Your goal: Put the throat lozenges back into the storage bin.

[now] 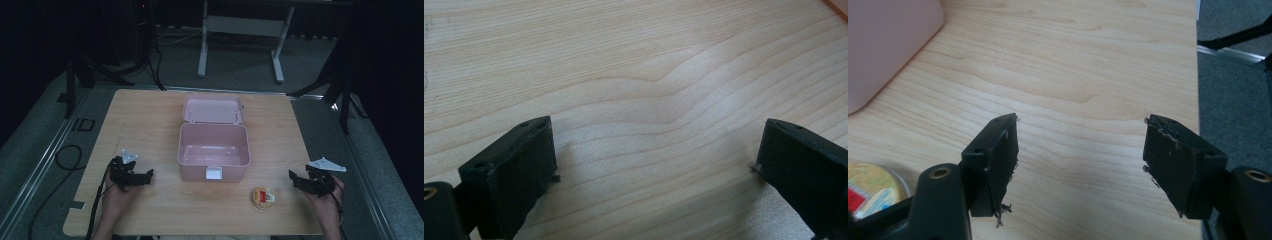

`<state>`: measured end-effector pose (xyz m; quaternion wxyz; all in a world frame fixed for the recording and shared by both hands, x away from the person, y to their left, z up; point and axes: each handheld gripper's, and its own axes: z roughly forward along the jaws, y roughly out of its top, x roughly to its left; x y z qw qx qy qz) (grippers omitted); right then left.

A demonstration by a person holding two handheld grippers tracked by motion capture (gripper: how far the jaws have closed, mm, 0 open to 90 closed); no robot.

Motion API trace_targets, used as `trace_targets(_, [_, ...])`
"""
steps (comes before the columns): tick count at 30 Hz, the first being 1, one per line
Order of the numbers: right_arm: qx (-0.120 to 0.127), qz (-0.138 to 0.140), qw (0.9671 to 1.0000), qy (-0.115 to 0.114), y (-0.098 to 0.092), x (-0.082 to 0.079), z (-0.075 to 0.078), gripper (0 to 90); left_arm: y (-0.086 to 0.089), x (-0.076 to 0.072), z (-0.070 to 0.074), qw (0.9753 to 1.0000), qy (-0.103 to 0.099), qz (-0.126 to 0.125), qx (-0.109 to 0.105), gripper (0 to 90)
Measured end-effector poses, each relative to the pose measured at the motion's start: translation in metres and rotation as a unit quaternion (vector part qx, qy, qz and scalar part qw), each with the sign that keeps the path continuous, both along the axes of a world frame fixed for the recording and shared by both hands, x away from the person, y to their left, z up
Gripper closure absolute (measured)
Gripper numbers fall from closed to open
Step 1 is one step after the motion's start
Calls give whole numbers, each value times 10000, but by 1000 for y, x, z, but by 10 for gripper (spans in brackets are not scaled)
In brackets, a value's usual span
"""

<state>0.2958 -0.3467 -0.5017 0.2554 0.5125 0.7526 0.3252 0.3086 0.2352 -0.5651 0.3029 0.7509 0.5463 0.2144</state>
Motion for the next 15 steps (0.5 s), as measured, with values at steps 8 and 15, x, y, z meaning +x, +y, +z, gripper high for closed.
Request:
trace_targets(8, [-160,131,9998,22,-1,-1,15,262,0,0,0,10000,0,1,0,30])
trace_targets(15, [-276,238,9992,146,1,2,20,234,0,0,0,10000,0,1,1,30])
